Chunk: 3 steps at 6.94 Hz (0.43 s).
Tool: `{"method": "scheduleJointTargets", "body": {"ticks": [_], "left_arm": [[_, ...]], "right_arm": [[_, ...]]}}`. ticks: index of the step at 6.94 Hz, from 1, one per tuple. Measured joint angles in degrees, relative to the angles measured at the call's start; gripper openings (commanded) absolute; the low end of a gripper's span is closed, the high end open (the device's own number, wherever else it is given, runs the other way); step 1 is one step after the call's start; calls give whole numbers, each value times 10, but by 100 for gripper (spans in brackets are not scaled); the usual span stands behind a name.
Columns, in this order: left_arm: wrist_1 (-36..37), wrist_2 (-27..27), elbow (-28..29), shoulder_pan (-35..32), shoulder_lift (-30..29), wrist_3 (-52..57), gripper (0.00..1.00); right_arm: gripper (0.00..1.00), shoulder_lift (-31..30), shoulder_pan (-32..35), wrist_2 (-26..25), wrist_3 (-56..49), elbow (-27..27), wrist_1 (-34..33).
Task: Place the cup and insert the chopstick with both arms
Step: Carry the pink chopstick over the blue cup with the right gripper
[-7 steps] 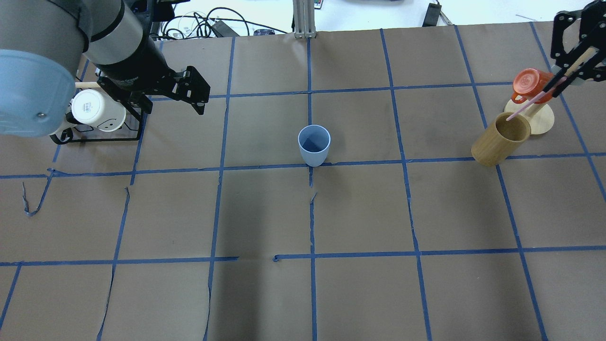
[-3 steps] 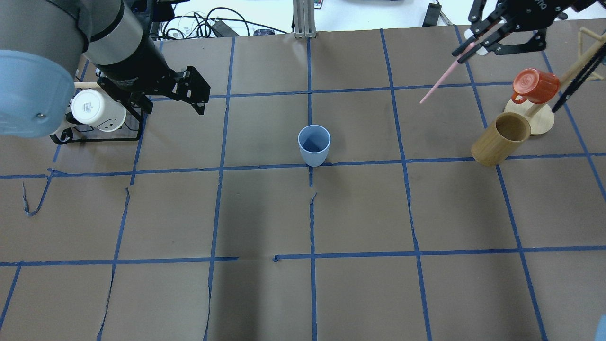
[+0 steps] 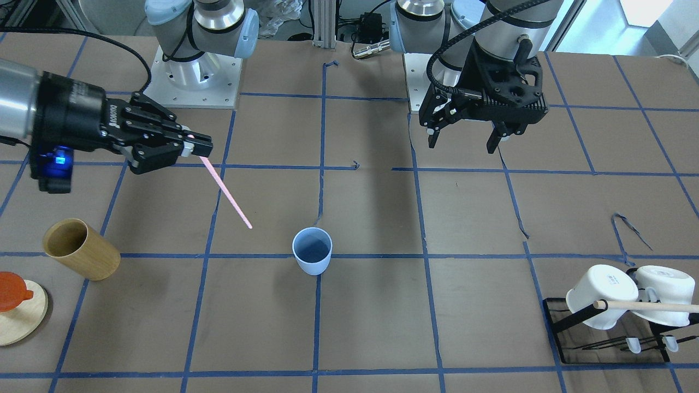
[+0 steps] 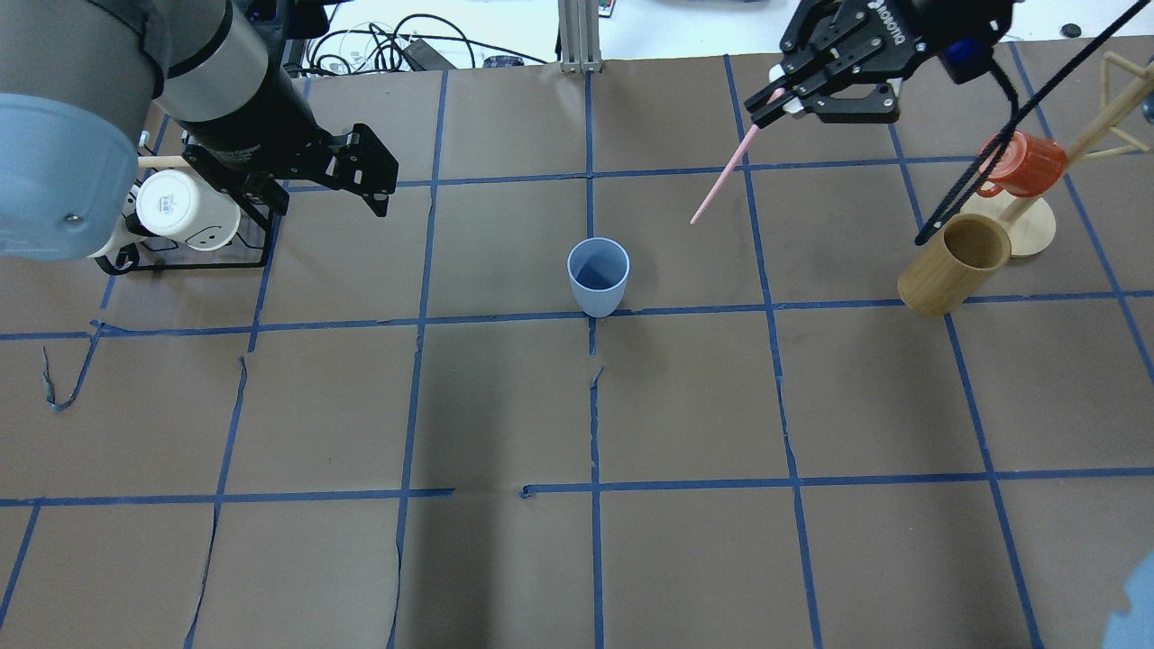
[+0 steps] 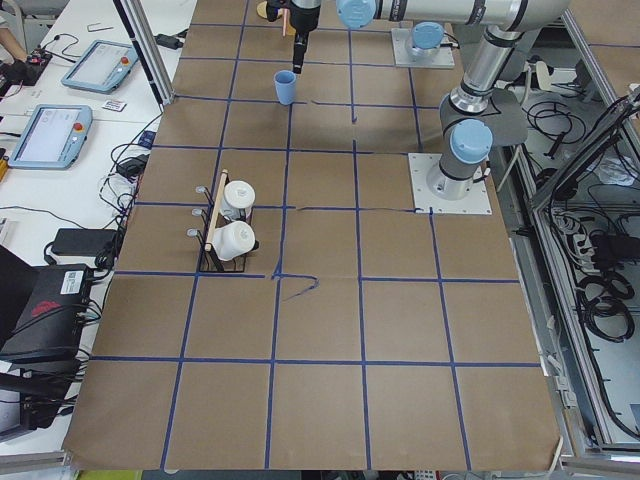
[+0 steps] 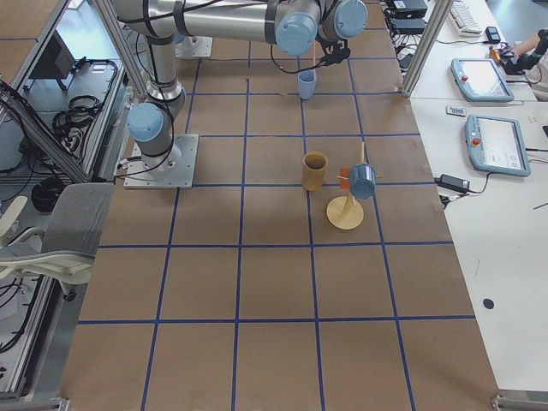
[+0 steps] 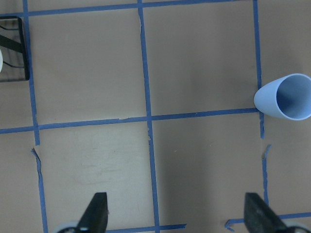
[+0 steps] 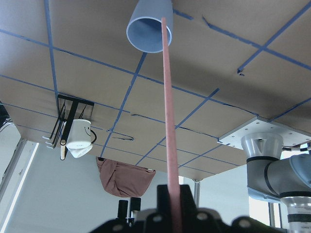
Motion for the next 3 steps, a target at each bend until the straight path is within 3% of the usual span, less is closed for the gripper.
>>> {"method": "scheduleJointTargets", "body": {"ticks": [3], "left_arm": [[0, 0, 1, 0, 0, 0, 100]], "right_arm": [[1, 5, 58, 19, 108, 65, -125]]}}
